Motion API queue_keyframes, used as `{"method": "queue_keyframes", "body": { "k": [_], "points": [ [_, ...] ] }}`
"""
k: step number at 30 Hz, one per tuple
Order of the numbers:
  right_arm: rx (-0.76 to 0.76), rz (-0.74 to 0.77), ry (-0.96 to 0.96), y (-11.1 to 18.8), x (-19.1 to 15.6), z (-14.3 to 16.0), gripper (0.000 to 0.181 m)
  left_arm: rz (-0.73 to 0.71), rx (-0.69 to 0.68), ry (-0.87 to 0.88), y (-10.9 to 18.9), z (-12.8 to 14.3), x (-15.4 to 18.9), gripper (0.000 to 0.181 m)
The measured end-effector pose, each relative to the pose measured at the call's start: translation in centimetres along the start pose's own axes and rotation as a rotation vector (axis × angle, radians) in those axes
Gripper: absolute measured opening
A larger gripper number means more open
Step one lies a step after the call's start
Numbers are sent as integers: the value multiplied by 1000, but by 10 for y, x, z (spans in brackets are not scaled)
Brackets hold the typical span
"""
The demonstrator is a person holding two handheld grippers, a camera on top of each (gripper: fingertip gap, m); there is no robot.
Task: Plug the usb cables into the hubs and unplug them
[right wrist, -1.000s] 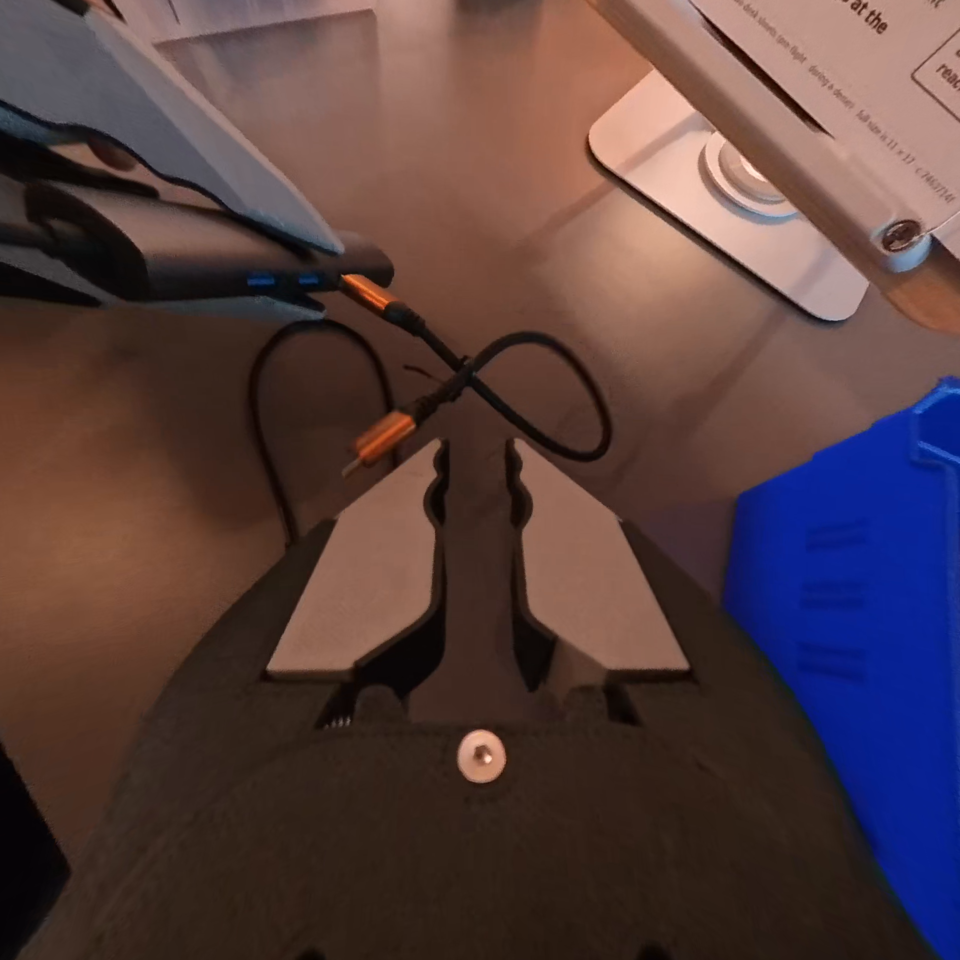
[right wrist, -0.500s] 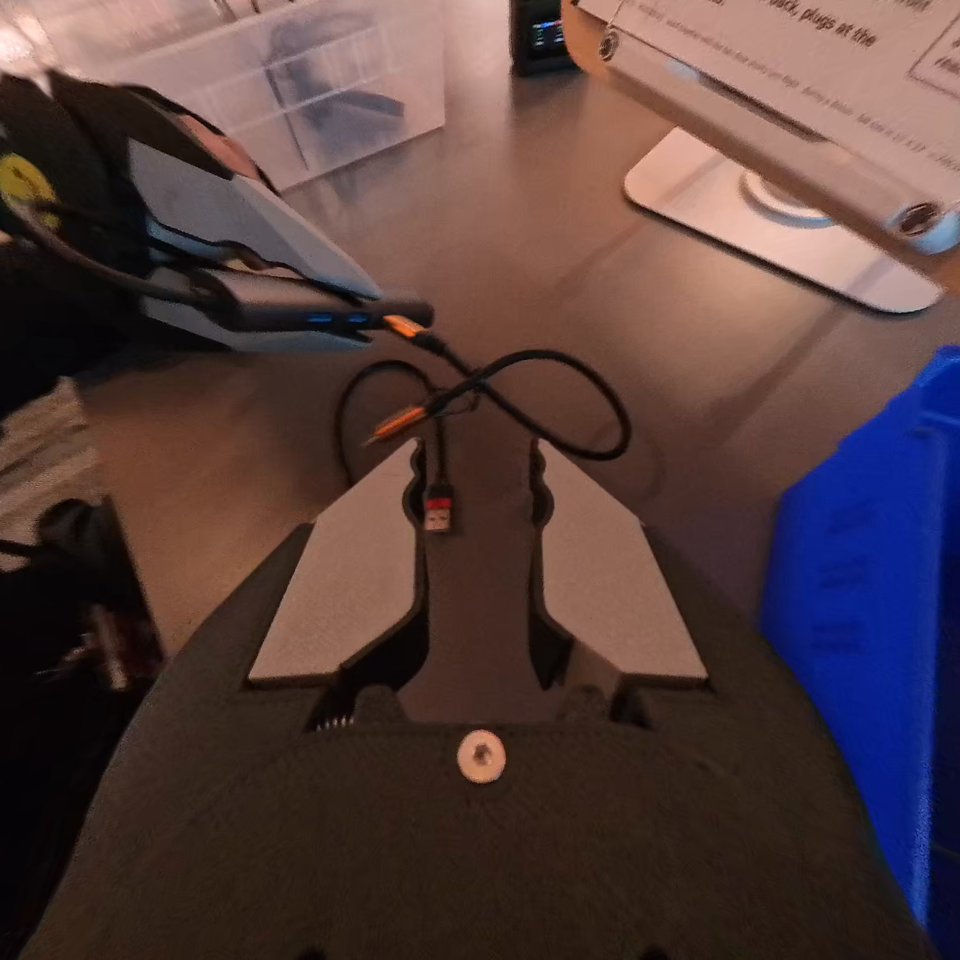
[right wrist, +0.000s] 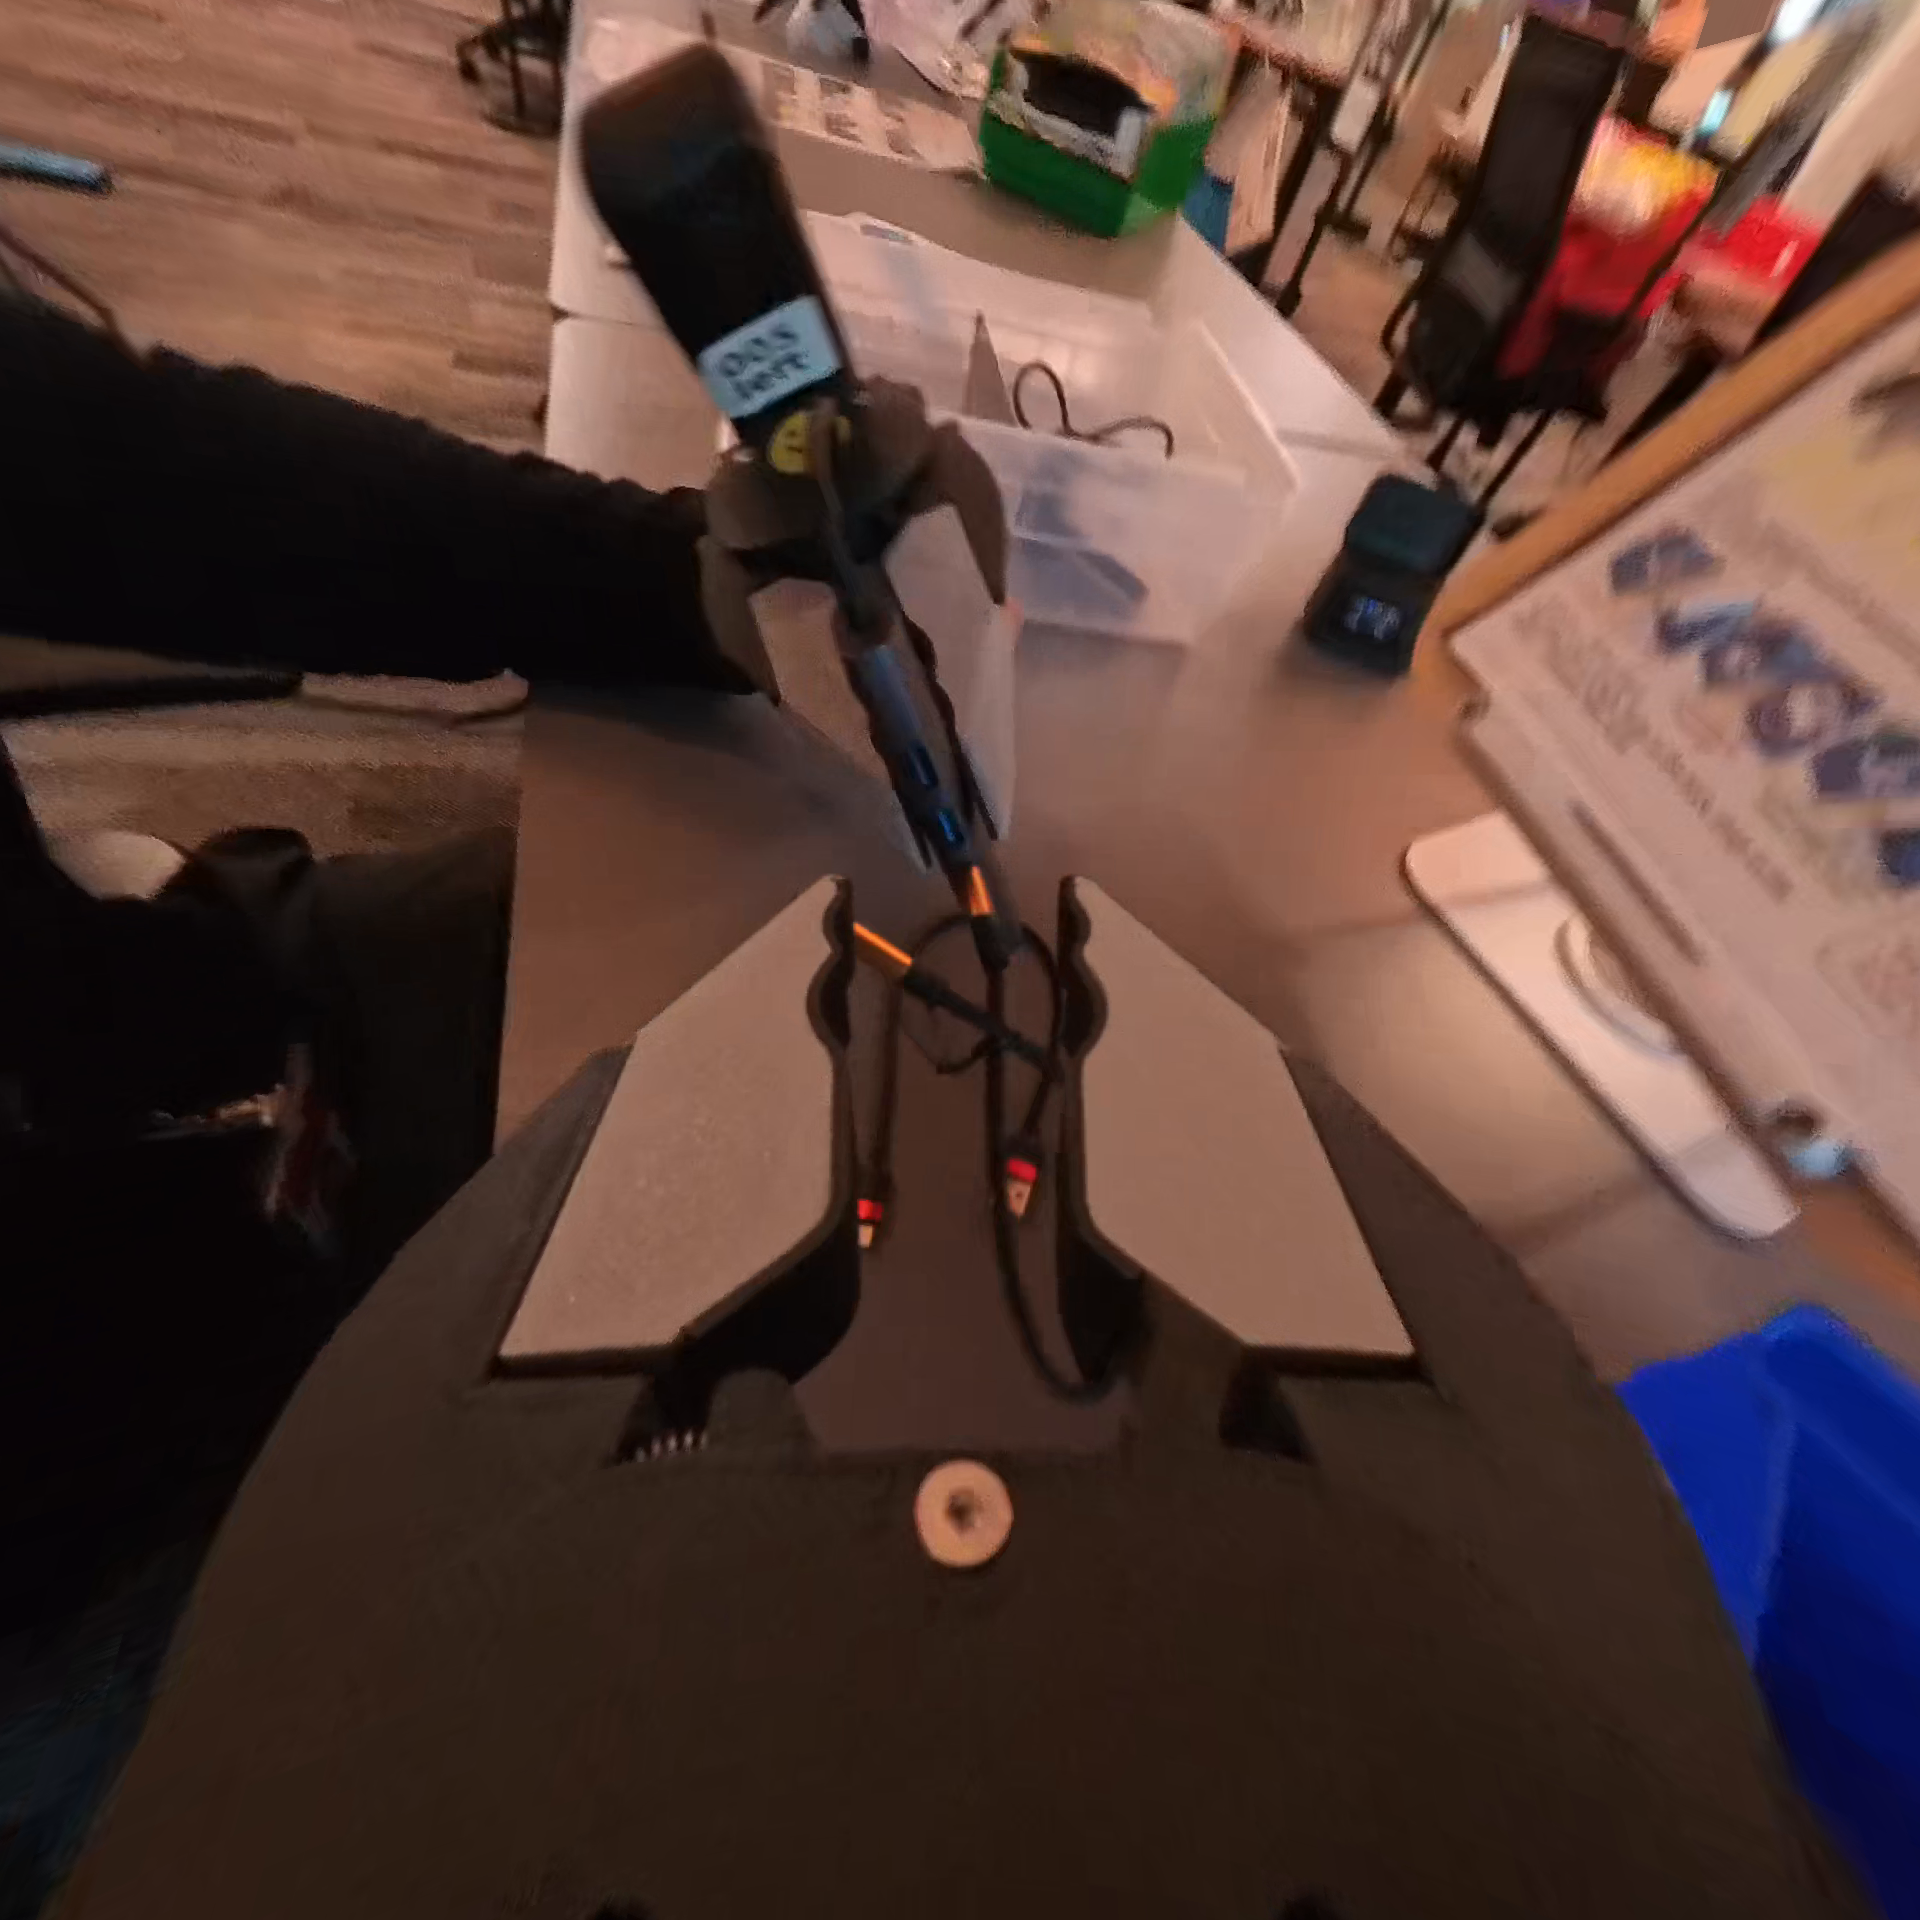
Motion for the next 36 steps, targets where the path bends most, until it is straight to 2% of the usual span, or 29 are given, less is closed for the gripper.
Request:
{"method": "queue_keyframes", "body": {
  "k": [2, 5, 9, 15, 24, 32, 36],
  "points": [
    [7, 2, 119, -2, -16, -8, 31, 57, 64, 53, 3, -6, 2, 15],
    [-40, -26, 172, -11, -30, -10, 30, 114, 133, 104, 6, -11, 4, 15],
    [-122, -54, 234, -27, -39, 1, 22, 101, 168, 133, 10, -13, 0, 15],
    [-266, -3, 311, -44, -36, 22, 19, 88, 100, 112, 5, -6, 1, 15],
    [-208, -42, 373, -40, -42, 20, 25, 93, 144, 166, 9, -9, -4, 15],
    [-287, -25, 414, -47, -44, 29, 27, 88, 121, 159, 8, -8, -4, 15],
    [-325, -14, 377, -50, -40, 33, 25, 83, 89, 151, 6, -5, -3, 15]
  ]
}}
Point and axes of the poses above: each gripper's, where its closed fingertips meet, y back along the fingers, z out of its underside, x = y × z across the jaws, the point moved 9 cm from there along y, back along the fingers, and after that the axes turned 6 degrees about x, right-handed, at the moved point
